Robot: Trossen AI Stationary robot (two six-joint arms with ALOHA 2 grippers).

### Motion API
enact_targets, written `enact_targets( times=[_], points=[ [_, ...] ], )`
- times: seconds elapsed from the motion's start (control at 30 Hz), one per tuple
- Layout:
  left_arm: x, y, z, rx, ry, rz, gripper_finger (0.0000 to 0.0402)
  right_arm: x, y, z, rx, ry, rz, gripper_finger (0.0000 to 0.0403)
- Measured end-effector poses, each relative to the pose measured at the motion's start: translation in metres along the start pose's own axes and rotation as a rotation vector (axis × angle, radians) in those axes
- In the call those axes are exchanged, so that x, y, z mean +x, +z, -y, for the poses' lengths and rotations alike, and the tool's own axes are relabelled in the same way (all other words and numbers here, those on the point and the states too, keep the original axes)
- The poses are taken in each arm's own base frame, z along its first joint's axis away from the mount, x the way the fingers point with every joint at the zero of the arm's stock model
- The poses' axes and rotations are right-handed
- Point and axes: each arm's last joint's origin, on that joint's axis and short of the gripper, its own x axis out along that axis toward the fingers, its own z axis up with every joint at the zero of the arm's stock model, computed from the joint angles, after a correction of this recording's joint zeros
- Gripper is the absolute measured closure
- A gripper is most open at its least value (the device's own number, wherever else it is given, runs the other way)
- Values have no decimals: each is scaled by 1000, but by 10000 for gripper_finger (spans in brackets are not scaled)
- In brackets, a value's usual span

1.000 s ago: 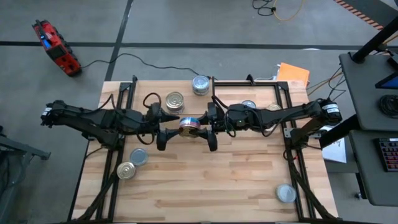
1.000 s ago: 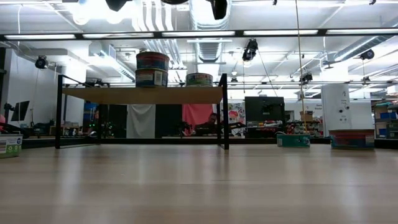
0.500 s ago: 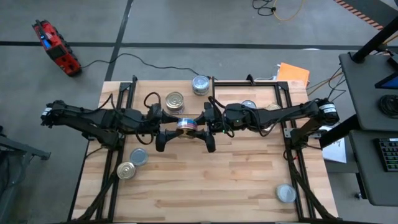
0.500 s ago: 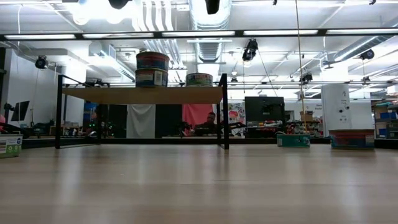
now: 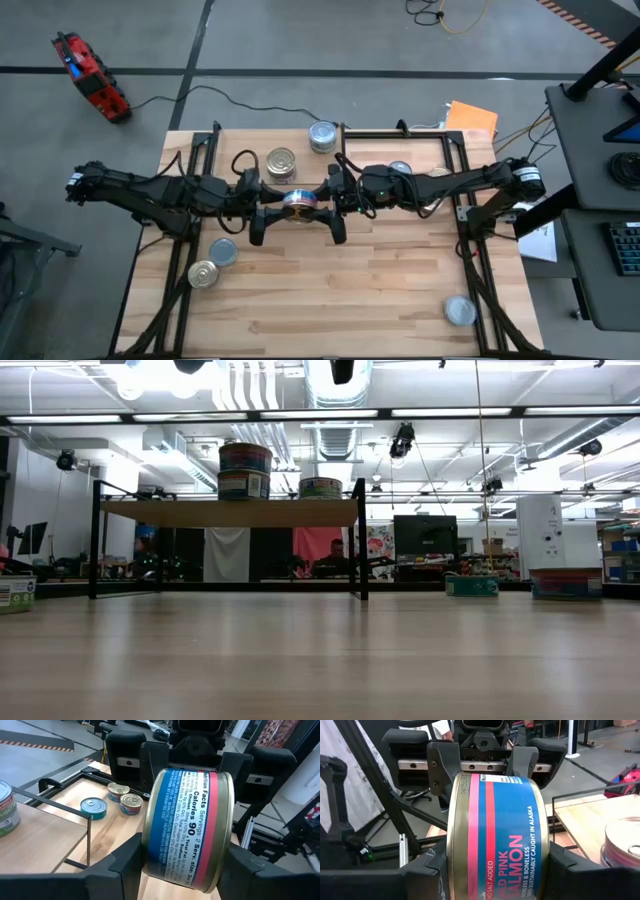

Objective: Stack canned seafood by type on shelf
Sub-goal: Put the blue and pink tuna can on the shelf

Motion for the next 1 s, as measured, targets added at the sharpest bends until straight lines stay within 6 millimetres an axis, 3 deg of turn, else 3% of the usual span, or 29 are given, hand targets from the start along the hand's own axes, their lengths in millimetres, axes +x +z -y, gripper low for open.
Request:
enact_targets(
  times=[0.07,0.23,0.33,0.53,0.73,0.87,1.0],
  points=[
    [-2,2,-1,-44,17,17,228,0,0,1,15,-8,3,202],
    [-13,4,-7,-120,96,50,228,-3,4,10,108,-35,6,81],
    [-24,4,-13,-179,181,57,228,-8,8,17,159,-60,3,41],
    [-63,-6,-43,-421,551,146,228,-19,12,27,190,-103,-44,35],
    [-98,-11,-59,-666,650,265,228,-20,9,28,186,-116,-79,47],
    [-107,-20,-66,-762,696,233,228,-19,7,29,178,-119,-92,49],
    [-103,-29,-68,-798,748,204,228,-18,6,29,170,-120,-93,49]
  ],
)
